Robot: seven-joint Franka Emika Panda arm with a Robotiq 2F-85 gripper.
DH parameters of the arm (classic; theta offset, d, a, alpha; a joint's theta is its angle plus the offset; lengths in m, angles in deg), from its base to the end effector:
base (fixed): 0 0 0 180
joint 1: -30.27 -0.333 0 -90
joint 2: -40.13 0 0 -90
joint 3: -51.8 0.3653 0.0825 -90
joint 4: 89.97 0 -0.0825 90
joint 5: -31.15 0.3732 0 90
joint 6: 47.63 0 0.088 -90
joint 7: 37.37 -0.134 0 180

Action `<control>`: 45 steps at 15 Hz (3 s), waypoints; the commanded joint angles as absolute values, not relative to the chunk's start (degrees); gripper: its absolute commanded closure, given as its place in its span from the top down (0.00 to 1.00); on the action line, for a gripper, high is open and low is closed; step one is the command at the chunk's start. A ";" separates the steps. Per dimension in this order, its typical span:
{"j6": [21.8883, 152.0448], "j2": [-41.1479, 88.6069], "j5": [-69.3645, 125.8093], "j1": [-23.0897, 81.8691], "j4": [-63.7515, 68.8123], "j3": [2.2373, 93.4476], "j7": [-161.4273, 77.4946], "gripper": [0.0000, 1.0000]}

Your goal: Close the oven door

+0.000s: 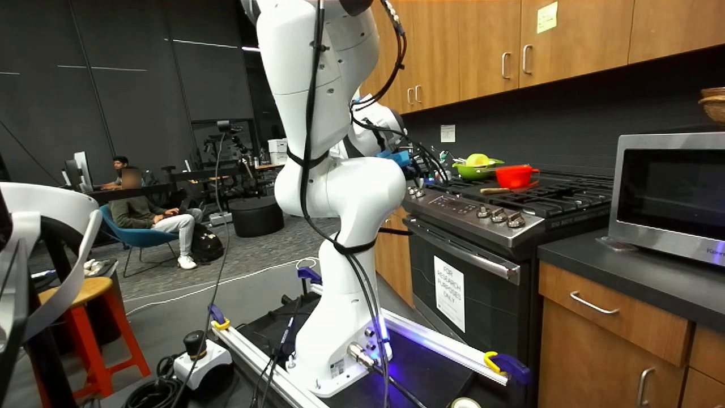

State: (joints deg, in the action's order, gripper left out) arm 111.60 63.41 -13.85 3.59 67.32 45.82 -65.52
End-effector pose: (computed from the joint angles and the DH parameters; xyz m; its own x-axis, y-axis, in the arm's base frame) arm 0.3530 0.1598 0.4103 0.7208 0.5271 0.4501 0.4330 -0.8495 0.3013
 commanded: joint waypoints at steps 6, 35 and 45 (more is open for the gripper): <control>110.25 76.07 -10.75 6.83 68.86 50.73 -59.35 1.00; 112.27 75.51 -3.66 12.60 69.30 56.97 -55.74 1.00; 112.27 75.51 -3.66 12.60 69.30 56.97 -55.74 1.00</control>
